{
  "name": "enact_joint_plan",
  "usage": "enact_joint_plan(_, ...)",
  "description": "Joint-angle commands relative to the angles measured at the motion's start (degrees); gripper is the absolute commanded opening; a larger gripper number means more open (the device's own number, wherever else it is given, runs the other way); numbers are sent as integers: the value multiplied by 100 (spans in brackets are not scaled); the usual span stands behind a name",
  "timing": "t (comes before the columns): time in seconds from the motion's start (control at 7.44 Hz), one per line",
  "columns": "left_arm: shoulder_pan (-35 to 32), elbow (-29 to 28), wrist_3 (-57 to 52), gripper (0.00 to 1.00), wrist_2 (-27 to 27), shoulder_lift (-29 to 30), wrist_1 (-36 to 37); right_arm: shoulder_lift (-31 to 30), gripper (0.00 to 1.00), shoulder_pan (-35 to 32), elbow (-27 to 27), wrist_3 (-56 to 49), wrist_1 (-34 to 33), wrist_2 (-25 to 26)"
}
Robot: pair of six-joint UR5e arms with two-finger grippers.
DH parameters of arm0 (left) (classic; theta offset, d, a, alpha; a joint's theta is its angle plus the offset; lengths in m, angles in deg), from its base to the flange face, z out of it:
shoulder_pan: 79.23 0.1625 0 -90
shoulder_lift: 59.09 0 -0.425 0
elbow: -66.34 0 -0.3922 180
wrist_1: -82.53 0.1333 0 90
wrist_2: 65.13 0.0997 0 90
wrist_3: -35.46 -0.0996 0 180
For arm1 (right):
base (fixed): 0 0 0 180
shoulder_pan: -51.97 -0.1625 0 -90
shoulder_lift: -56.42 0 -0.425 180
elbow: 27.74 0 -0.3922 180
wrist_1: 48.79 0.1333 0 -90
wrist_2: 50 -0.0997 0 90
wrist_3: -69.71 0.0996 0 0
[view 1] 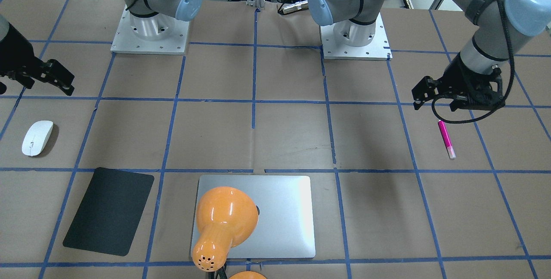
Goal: Place pen and mouse around notebook
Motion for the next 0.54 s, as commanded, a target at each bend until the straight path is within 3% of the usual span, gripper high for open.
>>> enact_joint_plan(0.0, 1156, 747, -941, 100, -70, 348, 1328, 71, 100, 848, -871, -1349, -1235, -5)
enact_joint_plan(0.13, 1229, 916, -1230, 100, -62, 646, 1857, 211, 100, 1087, -1267, -1885, -1834, -4)
enact_joint_plan(0.4, 1396, 970, -1259, 100, -53, 1287, 2396, 850, 100, 1475, -1420, -2960, -2777, -57)
